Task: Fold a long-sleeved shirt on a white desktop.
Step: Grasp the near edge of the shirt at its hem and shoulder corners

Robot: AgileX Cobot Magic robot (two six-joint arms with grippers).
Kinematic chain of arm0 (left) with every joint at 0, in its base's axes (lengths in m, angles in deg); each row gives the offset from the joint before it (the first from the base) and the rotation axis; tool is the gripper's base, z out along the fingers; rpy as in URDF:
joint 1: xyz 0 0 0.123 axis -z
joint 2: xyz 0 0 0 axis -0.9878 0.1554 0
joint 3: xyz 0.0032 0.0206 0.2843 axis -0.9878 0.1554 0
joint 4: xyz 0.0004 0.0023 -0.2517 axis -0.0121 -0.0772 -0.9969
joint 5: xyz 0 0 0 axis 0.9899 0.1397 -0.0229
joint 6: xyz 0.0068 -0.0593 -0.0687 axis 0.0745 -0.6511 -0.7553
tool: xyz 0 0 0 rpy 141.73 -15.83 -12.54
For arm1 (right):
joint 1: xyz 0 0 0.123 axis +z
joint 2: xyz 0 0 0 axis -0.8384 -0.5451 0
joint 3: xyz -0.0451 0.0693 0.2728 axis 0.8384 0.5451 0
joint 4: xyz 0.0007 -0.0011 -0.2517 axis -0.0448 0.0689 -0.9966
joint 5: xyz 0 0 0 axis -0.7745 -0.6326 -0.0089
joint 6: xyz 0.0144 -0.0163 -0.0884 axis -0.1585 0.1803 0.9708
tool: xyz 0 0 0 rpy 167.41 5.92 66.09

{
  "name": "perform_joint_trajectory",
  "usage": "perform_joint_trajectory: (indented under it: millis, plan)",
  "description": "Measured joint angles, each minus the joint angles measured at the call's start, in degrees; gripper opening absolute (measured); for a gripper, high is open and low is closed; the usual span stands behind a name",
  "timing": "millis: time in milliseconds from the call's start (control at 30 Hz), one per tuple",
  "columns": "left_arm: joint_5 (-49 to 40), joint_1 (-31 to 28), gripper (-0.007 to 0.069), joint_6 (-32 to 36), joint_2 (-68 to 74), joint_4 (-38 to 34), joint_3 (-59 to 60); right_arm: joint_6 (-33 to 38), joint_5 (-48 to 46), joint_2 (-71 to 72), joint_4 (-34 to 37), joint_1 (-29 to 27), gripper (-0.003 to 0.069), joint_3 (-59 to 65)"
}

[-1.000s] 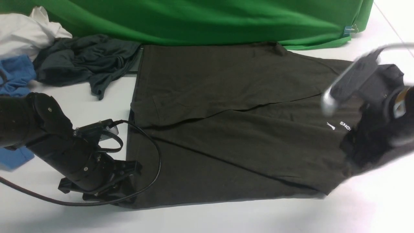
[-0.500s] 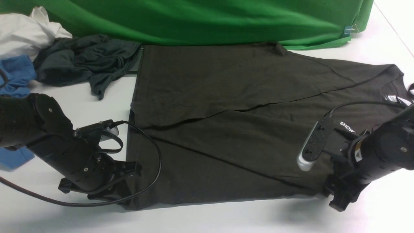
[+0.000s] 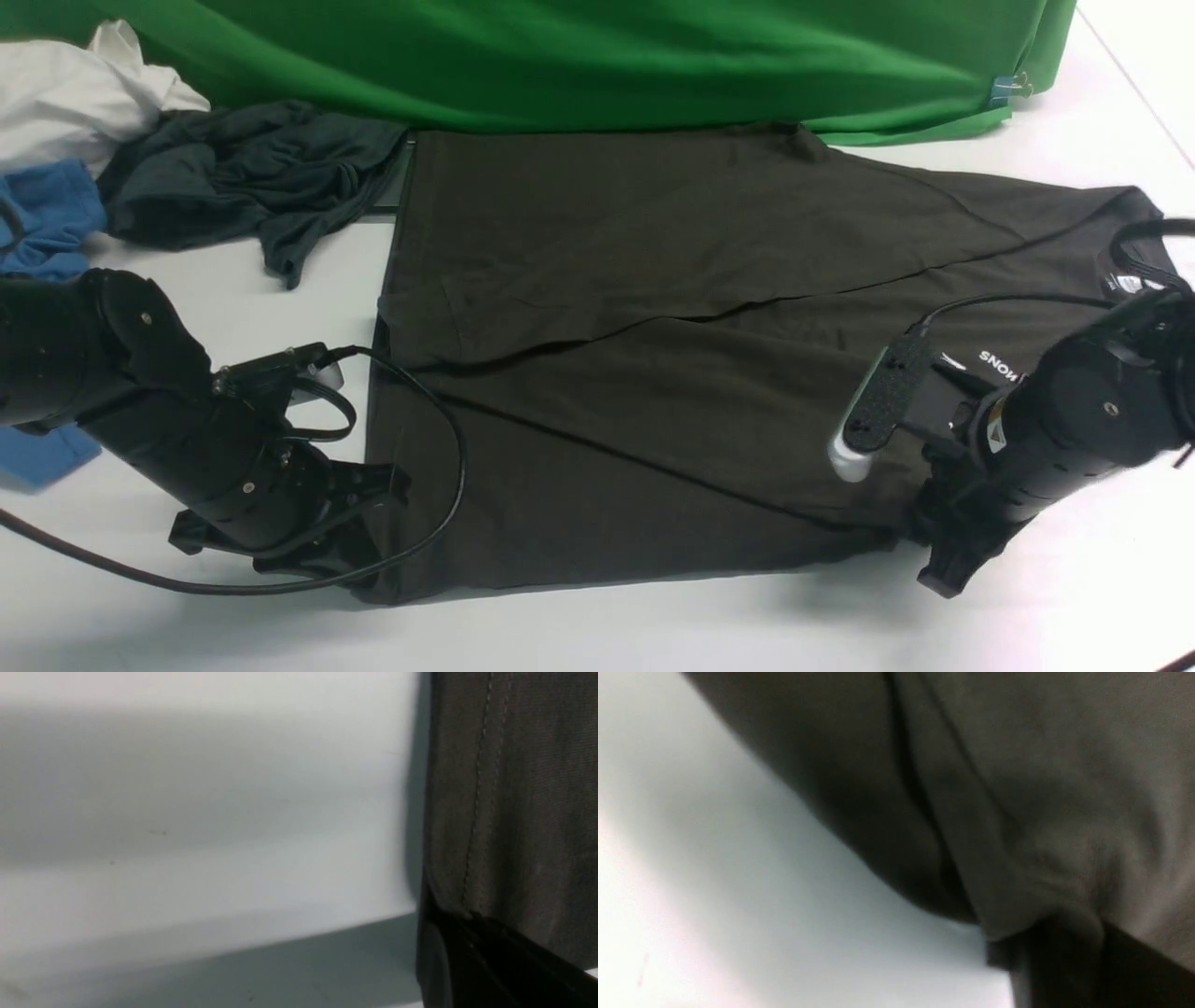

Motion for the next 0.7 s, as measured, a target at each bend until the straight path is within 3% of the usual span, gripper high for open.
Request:
perform_joint_trajectory:
  millis: [133,400,700]
  plan:
    - [-0.2,0.0,0.0024,0.4,-1.0,0.4,0.0,0.4,-4.2,-0.1,0.1,0.3,0.0041,-2.3]
    - [-3.4,-1.4,0.0024,-0.2,-12.6,2.4,0.0,0.8,-14.5,8.0,1.7,0.3,0.0037,-3.5]
    - [-8.9,-1.4,0.0024,-2.4,-23.8,3.9,0.0,1.8,-27.3,18.4,9.0,0.3,0.0037,-2.6]
